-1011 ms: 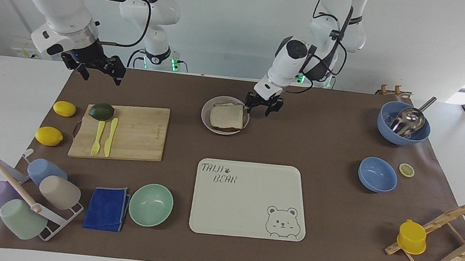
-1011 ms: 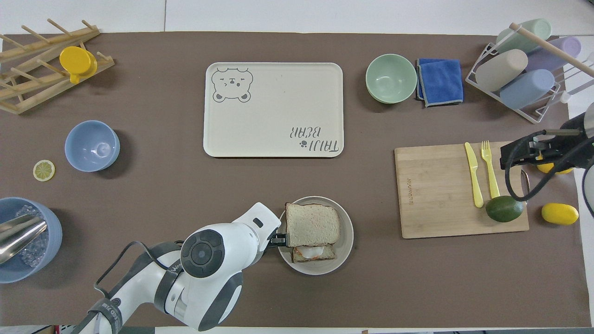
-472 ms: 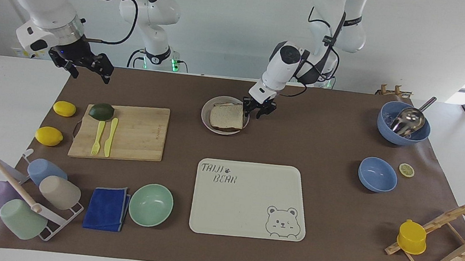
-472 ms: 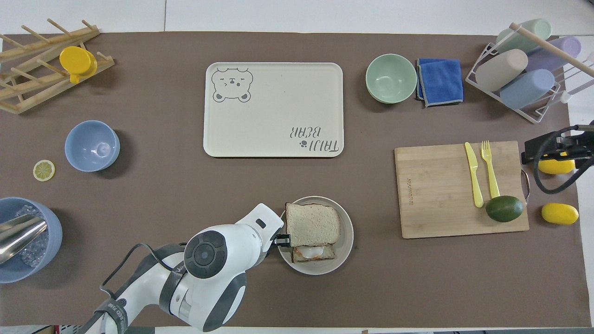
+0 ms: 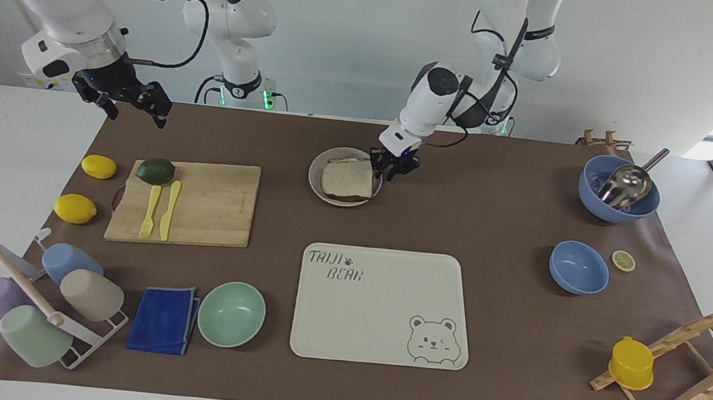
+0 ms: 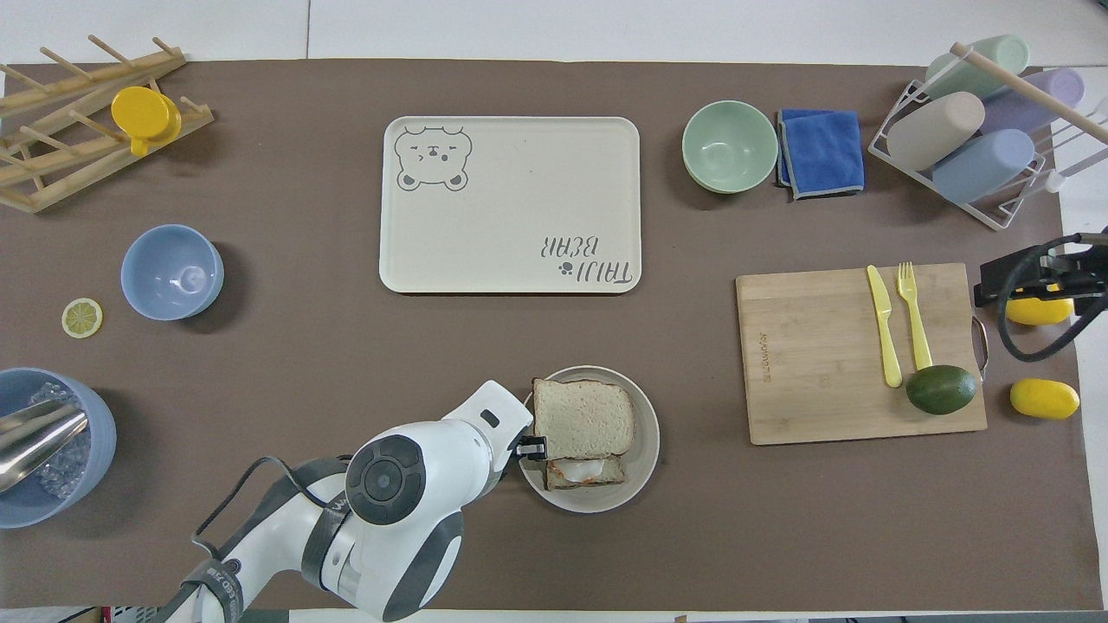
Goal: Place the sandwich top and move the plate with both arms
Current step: 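Grip the white plate rim with the left gripper while the right withdraws, then slide the plate with the left gripper onto the cream bear tray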
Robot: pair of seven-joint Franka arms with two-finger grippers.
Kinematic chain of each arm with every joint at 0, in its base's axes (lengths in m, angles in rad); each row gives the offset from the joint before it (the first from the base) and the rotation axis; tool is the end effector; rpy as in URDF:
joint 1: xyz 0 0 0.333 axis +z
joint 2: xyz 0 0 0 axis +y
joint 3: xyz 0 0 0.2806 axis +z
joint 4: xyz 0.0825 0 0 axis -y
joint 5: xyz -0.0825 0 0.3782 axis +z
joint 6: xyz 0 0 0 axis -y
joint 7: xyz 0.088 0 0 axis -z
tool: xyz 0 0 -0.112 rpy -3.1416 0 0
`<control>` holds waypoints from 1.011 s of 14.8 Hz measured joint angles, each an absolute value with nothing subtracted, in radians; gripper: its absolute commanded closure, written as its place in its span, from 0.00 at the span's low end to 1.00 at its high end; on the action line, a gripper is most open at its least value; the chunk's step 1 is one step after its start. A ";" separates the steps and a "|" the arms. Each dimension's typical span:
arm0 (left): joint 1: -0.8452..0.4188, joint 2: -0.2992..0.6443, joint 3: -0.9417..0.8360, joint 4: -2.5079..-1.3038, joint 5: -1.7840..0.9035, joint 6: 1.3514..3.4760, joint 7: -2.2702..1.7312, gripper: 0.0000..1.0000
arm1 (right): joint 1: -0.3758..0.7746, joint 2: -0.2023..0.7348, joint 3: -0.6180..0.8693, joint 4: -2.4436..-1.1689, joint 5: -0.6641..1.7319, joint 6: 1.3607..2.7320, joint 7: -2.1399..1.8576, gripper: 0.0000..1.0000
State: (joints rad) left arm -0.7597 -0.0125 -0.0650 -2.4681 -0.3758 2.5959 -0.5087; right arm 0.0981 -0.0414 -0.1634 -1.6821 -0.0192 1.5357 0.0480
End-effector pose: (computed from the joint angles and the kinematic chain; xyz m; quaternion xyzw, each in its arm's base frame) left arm 0.3334 -0.3513 0.2749 0.9918 -0.0036 -0.0123 0.1271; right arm 0.5284 -0.0382 0.5518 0.9970 -0.0561 -0.0528 0.0058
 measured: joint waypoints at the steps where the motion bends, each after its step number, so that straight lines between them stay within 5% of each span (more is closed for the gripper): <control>1: -0.768 -0.007 -0.065 -2.468 -0.383 2.607 -0.509 0.89 | 0.099 -0.041 -0.162 -1.682 -0.019 1.536 0.048 0.00; 2: -0.774 -0.002 -0.065 -2.468 -0.386 2.616 -0.509 1.00 | 0.100 -0.042 -0.159 -1.682 -0.019 1.536 0.048 0.00; 10: -0.776 0.008 -0.061 -2.463 -0.399 2.628 -0.510 1.00 | 0.107 -0.045 -0.110 -1.680 -0.018 1.538 0.048 0.00; 15: -0.644 -0.002 -0.049 -2.344 -0.400 2.452 -0.494 1.00 | 0.107 -0.045 -0.109 -1.679 -0.018 1.538 0.048 0.00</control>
State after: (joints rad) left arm -0.6444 -0.0020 -0.0487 -2.3445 -0.3998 2.4521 -0.4944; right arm 0.1069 -0.0450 -0.1090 -1.6795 -0.0181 1.5381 0.0480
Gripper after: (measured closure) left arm 0.960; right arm 0.000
